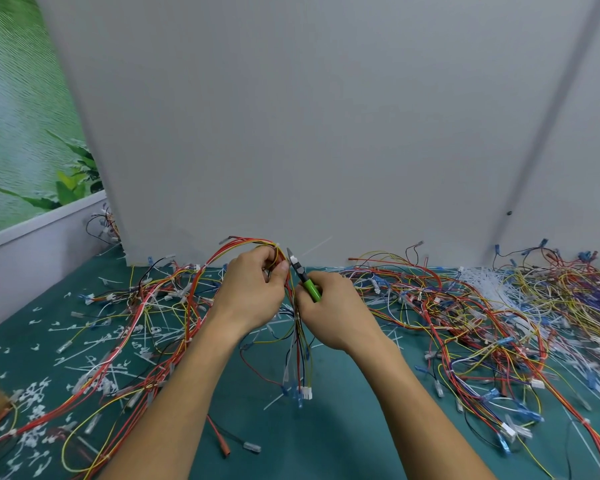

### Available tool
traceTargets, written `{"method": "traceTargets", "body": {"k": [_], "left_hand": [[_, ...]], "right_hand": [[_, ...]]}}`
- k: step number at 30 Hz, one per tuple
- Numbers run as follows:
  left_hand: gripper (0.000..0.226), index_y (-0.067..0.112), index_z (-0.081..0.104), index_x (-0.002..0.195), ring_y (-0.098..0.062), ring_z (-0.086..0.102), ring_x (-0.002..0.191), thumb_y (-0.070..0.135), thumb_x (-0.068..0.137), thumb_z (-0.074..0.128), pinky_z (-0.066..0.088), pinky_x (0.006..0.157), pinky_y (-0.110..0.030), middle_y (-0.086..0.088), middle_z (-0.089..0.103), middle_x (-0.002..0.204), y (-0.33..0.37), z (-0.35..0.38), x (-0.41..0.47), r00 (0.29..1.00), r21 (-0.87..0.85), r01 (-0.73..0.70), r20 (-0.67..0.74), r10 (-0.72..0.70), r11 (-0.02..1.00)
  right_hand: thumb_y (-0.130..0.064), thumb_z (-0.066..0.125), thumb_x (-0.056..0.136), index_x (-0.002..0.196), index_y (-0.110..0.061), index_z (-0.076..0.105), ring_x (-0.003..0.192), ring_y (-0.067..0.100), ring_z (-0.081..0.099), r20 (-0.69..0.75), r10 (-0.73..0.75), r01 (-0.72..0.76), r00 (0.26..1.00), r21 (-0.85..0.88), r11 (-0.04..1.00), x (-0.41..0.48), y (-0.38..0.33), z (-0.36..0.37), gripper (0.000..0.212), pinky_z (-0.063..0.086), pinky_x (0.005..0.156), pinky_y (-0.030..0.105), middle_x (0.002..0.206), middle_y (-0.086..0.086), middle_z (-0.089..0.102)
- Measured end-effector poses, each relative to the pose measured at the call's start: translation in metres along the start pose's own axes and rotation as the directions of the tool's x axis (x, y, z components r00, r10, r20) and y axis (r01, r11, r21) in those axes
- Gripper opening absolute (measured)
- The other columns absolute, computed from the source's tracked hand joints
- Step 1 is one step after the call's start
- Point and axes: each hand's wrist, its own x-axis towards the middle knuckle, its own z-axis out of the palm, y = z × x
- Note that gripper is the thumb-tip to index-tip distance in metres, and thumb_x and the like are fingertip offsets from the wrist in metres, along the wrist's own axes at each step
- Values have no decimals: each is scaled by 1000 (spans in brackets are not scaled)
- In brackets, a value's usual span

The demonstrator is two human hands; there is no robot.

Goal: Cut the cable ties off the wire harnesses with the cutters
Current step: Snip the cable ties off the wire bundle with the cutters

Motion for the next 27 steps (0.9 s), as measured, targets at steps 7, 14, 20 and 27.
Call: {"method": "traceTargets", "body": {"k": [7, 14, 20, 27], "left_hand": [[23, 24, 59, 77, -6, 40, 44, 23, 100, 59, 38, 51, -25, 13, 52, 50, -1, 0, 0, 1000, -16, 1, 3, -1, 1000], [23, 24, 60, 78, -9, 40, 46, 23, 100, 59, 39, 52, -29, 3, 53, 54, -2, 1, 1, 1000, -23, 0, 4, 0, 1000], [22, 23, 60, 78, -6, 40, 43, 22, 101, 58, 32, 45, -16, 20, 51, 49, -3, 2, 1, 1000, 3, -8, 7, 8, 1000], [25, 23, 58, 76, -5, 43, 42, 19, 100, 59, 35, 46, -15, 23, 52, 49, -1, 3, 1, 1000, -14, -6, 8, 7, 1000]], "right_hand": [[-23, 58, 99, 67, -13, 49, 46, 10, 39, -9, 21, -21, 1000, 52, 998, 3, 2, -3, 34, 32, 42, 18, 55, 0, 44], [-25, 55, 100, 68, -19, 47, 51, 12, 41, 2, 14, -14, 1000, -5, 1000, 1, -1, -2, 33, 31, 48, 25, 61, -1, 49], [-25, 53, 101, 71, -20, 48, 56, 16, 45, 27, 14, -13, 1000, -25, 1000, -2, -5, -3, 31, 30, 51, 29, 66, 1, 52], [-25, 54, 101, 73, -14, 53, 53, 16, 43, 33, 8, -8, 999, -15, 1000, -1, -2, -6, 30, 31, 48, 26, 63, 3, 52]]}}
